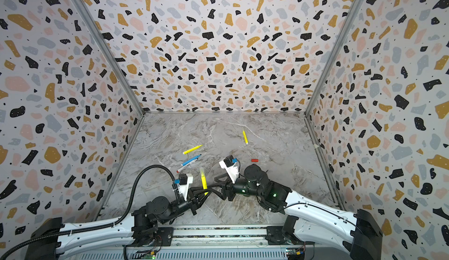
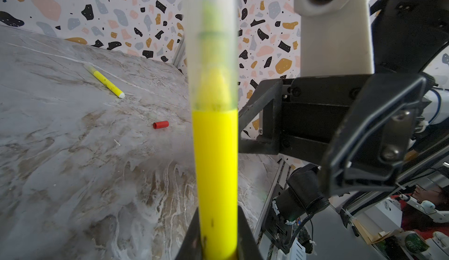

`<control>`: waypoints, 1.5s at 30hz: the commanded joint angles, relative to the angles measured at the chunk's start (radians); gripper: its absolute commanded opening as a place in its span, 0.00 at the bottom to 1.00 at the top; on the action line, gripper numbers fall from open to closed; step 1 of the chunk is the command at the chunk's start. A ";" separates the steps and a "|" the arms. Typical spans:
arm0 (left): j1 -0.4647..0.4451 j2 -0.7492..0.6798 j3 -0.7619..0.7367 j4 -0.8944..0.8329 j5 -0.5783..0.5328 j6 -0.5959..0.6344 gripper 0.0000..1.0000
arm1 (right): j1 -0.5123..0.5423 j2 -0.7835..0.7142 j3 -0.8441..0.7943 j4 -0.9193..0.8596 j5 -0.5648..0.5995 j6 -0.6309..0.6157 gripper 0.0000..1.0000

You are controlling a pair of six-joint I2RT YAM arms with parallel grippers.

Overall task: Insert the pens into the pen caps
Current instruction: 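Press the cap onto the highlighter with the right gripper while the left gripper holds, then take the capped highlighter with the right gripper while the left gripper opens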

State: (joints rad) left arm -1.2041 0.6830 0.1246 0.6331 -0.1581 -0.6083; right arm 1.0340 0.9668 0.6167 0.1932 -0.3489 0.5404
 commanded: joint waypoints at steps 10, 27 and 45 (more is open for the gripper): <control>0.003 0.026 0.030 0.093 0.041 0.019 0.00 | 0.001 0.085 0.076 0.041 -0.049 -0.036 0.54; 0.003 0.027 0.024 0.095 0.037 0.024 0.00 | 0.033 0.166 0.104 0.037 -0.040 -0.042 0.17; 0.002 0.079 0.040 -0.202 -0.213 -0.121 0.61 | -0.346 0.371 0.346 -0.454 0.166 -0.196 0.10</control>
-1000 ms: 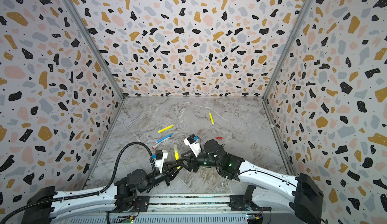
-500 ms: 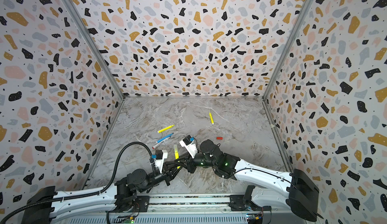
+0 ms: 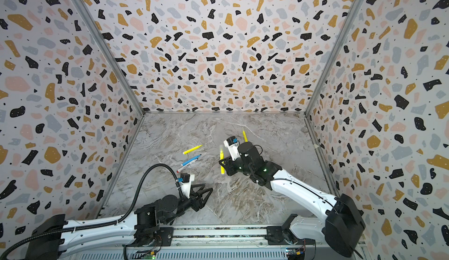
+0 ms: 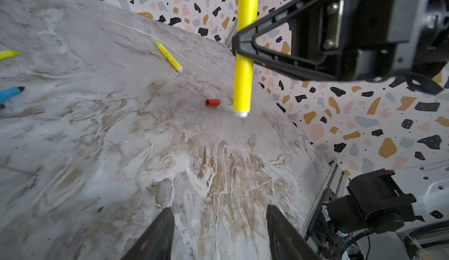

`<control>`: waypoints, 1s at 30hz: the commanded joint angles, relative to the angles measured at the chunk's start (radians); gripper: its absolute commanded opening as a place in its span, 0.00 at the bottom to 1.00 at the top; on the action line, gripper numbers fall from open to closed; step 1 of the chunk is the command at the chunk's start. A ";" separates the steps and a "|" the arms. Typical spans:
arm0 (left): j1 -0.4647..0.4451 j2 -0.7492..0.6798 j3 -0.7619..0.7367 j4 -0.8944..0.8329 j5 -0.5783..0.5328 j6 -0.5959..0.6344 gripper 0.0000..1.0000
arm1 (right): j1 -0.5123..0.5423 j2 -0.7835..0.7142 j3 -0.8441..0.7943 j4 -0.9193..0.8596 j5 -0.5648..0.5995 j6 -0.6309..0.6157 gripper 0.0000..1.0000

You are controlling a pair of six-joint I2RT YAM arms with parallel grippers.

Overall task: Insert the pens into the pen caps
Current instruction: 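Take the capped highlighter with the right gripper while the left gripper opens, then carry the capped highlighter with the right gripper to the far table area and release it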

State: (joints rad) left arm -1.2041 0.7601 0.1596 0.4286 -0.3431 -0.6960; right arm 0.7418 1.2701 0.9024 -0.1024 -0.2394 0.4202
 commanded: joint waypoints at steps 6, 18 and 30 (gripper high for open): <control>0.001 -0.023 -0.002 -0.027 -0.023 -0.047 0.61 | -0.154 0.349 0.298 -0.307 0.163 -0.178 0.10; -0.004 -0.182 -0.023 -0.134 -0.047 -0.051 0.61 | -0.200 0.847 0.864 -0.615 0.376 -0.274 0.10; -0.005 -0.253 -0.023 -0.197 -0.058 -0.044 0.60 | -0.233 1.035 1.099 -0.710 0.487 -0.294 0.11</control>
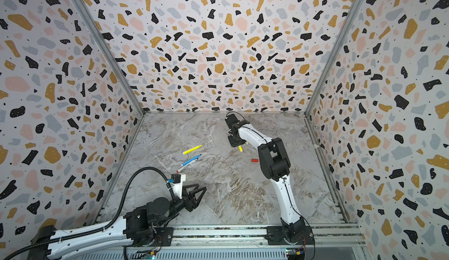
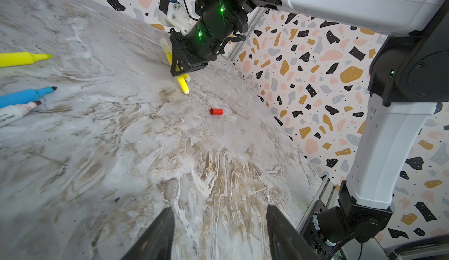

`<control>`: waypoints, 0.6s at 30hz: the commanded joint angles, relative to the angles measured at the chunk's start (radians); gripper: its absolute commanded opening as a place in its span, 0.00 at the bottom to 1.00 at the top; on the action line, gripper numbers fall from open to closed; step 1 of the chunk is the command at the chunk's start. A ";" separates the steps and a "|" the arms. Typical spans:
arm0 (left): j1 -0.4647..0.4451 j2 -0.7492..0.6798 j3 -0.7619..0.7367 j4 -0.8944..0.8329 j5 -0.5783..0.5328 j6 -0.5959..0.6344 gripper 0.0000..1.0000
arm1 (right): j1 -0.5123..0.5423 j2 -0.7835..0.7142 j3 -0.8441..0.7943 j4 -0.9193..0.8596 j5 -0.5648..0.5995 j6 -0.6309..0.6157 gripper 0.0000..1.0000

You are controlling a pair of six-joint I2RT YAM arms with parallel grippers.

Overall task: Insert the pens into the pen caps
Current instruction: 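Carry the capped highlighter with the right gripper to the far table area and release it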

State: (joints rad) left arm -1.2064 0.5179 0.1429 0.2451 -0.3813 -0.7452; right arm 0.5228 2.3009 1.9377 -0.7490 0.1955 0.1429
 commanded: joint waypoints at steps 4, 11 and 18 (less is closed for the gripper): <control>-0.002 -0.021 -0.008 -0.022 -0.023 0.004 0.60 | -0.022 0.040 0.114 -0.072 0.070 -0.026 0.12; -0.002 -0.029 0.004 -0.043 -0.030 0.008 0.60 | -0.027 0.063 0.203 -0.096 0.095 -0.029 0.44; -0.002 -0.029 0.013 -0.061 -0.041 0.016 0.60 | -0.011 -0.047 0.103 -0.037 0.091 -0.017 0.46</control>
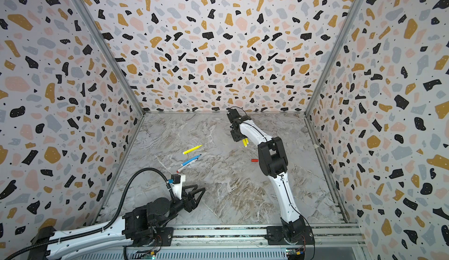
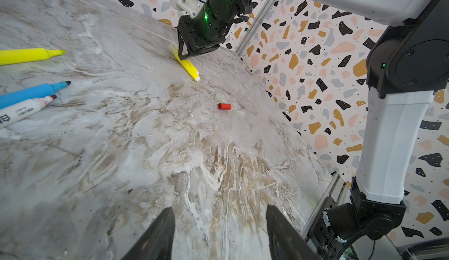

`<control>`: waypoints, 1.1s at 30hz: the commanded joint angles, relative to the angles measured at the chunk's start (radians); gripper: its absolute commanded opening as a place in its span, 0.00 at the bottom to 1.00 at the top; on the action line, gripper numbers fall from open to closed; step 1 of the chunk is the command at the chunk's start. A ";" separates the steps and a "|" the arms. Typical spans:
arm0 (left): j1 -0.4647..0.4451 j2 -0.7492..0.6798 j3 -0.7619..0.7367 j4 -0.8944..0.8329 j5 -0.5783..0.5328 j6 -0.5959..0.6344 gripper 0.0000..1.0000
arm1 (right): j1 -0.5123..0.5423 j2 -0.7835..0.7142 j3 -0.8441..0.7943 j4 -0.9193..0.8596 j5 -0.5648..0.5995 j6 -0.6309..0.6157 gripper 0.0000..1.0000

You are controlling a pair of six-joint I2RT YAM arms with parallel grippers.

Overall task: Insert the pens into the pen caps
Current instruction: 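Carry the capped highlighter with the right gripper to the far table area and release it, then move the left gripper over the blue and white markers while the right gripper withdraws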

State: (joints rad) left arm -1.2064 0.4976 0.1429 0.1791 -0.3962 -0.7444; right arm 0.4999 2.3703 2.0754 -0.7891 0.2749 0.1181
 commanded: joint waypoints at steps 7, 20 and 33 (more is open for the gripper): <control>-0.002 -0.007 0.038 -0.035 -0.050 0.041 0.60 | 0.034 -0.356 -0.285 0.151 -0.059 0.035 0.45; 0.265 0.167 0.227 -0.193 0.061 0.129 0.61 | 0.044 -0.955 -0.961 0.592 -0.429 0.061 0.56; 0.671 0.494 0.293 -0.125 0.263 0.209 0.61 | 0.042 -1.252 -1.231 0.634 -0.539 0.062 0.65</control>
State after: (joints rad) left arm -0.5774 0.9642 0.4046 0.0174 -0.1864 -0.5808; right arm 0.5411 1.1614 0.8658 -0.1822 -0.2237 0.1753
